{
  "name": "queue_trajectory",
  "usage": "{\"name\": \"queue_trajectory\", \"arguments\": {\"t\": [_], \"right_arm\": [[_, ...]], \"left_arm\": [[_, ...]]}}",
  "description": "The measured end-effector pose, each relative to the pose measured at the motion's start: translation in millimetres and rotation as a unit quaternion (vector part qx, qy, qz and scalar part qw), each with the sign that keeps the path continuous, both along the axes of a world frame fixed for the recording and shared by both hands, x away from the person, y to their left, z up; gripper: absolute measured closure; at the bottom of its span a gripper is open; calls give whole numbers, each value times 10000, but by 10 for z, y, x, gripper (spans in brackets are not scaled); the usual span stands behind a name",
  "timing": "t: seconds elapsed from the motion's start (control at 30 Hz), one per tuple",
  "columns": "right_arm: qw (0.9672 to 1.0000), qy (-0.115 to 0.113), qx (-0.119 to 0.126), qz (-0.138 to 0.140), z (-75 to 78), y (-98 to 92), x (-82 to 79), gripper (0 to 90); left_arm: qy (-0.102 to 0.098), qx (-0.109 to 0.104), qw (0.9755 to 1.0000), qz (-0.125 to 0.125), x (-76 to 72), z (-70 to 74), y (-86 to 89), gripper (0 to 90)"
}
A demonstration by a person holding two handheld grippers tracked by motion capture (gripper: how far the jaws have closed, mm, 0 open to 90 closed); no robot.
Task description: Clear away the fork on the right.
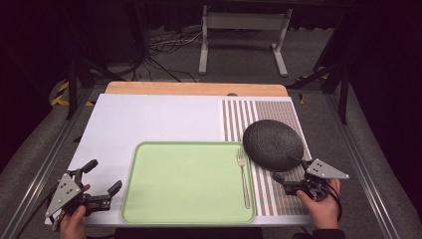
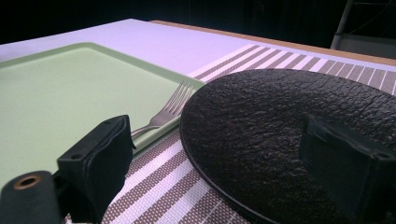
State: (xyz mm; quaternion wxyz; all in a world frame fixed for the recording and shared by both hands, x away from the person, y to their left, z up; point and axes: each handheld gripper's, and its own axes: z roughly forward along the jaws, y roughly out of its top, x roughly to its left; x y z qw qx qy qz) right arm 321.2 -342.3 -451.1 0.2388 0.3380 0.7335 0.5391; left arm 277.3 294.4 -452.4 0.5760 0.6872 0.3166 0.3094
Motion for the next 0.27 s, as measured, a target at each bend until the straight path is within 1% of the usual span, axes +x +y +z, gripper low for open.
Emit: {"name": "queue_trajectory", "arguments": {"t": [0.1,0.17,0.23,0.27], "right_arm": [[10000,13,-79,21,1,-3,0,97],[10000,40,-53,36,-9,-2,7,99],[10000,18,-68,17,-5,-3,4,99],[10000,31,-32,16,-7,-5,4,100]], "left_arm": [[-1,-4,10000,-1,-1,0,0,3],[-1,-3,10000,-3,-2,0,0,3],[-3,-2,10000,-4,0,1,0,3],[-1,-2,10000,-5,1,0,1,3]]}}
